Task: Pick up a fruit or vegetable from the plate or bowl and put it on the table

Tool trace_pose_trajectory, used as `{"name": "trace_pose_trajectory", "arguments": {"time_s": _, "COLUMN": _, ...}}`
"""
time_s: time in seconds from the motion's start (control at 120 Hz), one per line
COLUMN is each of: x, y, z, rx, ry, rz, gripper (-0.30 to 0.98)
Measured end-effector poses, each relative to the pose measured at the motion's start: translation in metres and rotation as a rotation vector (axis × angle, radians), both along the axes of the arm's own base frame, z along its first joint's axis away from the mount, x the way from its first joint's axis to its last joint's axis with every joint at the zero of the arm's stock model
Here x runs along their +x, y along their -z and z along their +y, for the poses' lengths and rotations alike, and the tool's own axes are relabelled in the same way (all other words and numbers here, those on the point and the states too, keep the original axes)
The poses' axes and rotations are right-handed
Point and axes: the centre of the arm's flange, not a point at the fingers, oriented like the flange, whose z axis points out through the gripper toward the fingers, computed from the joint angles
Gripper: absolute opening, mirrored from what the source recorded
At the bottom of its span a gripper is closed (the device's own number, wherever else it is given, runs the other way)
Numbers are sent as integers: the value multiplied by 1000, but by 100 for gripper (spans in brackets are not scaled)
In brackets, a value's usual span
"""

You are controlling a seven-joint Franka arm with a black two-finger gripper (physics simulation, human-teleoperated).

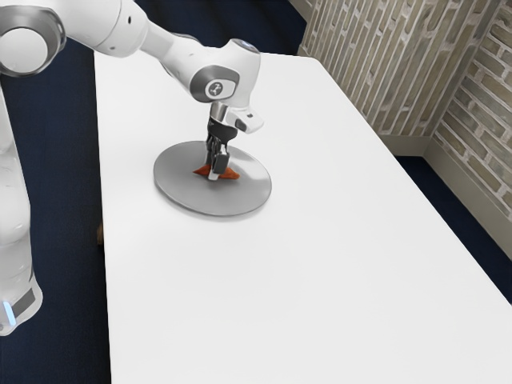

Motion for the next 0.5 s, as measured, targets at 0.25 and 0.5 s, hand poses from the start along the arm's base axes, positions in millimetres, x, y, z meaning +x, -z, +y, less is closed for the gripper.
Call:
{"name": "trace_pose_trajectory", "arguments": {"time_s": 0.25, "x": 1, "y": 1, "z": 0, "rx": -1, "ry": 32, "rz": -2, "gripper": 19}}
{"name": "trace_pose_trajectory", "arguments": {"time_s": 0.5, "x": 4, "y": -5, "z": -4, "rx": 5, "ry": 59, "rz": -14, "gripper": 17}}
